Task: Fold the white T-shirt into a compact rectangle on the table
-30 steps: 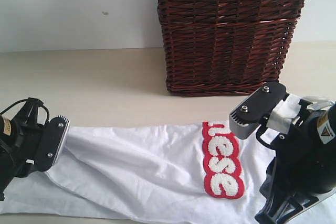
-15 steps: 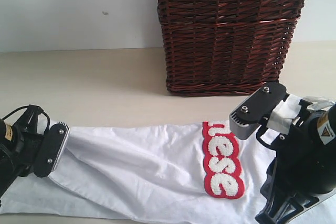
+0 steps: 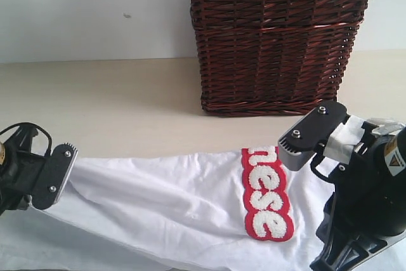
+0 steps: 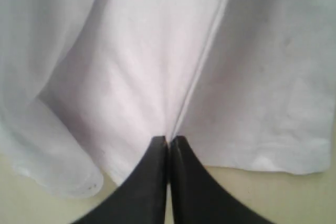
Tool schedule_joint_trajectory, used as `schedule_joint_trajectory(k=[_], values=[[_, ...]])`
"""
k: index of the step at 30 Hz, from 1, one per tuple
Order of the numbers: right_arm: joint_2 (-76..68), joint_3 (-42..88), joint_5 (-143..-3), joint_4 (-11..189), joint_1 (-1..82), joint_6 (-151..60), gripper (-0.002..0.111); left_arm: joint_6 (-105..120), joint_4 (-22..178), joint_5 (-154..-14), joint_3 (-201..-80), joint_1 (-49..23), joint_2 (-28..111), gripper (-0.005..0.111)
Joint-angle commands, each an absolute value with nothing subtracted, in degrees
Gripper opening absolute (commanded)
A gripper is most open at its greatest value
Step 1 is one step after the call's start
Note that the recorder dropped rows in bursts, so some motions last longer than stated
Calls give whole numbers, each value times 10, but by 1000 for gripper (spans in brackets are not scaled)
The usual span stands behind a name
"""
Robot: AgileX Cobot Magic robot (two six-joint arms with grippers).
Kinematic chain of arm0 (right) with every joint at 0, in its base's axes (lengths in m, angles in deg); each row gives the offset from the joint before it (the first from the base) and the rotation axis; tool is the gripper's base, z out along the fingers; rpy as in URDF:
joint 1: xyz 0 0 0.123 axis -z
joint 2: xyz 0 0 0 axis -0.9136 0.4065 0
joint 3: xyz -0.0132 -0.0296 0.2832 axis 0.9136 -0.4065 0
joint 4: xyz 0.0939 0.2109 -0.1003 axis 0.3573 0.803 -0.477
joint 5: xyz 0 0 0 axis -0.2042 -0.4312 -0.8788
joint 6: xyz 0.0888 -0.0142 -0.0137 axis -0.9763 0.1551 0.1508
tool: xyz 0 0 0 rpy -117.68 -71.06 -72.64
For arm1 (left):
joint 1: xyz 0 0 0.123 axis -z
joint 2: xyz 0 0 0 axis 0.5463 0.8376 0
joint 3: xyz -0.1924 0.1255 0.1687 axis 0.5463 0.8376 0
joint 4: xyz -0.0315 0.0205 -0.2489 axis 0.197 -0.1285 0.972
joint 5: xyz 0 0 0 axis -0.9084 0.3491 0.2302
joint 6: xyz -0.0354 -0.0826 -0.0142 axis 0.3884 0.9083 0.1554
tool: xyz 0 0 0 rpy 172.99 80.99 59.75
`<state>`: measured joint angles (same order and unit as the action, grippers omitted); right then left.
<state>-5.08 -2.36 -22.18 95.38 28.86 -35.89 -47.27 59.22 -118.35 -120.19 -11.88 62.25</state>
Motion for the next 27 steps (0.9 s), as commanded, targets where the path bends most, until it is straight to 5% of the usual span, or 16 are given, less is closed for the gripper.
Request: schedule_joint_trajectory(k=[1, 19, 27], values=[[-57, -23, -221, 955, 291, -356, 0, -467, 603, -1245, -1209, -111, 582, 0], [-57, -23, -217, 955, 291, -355, 0, -467, 652, -1346, -1156, -32, 549, 2], [-57, -23, -217, 955, 291, -355, 0, -465, 632, -1257, -1141, -32, 547, 53]])
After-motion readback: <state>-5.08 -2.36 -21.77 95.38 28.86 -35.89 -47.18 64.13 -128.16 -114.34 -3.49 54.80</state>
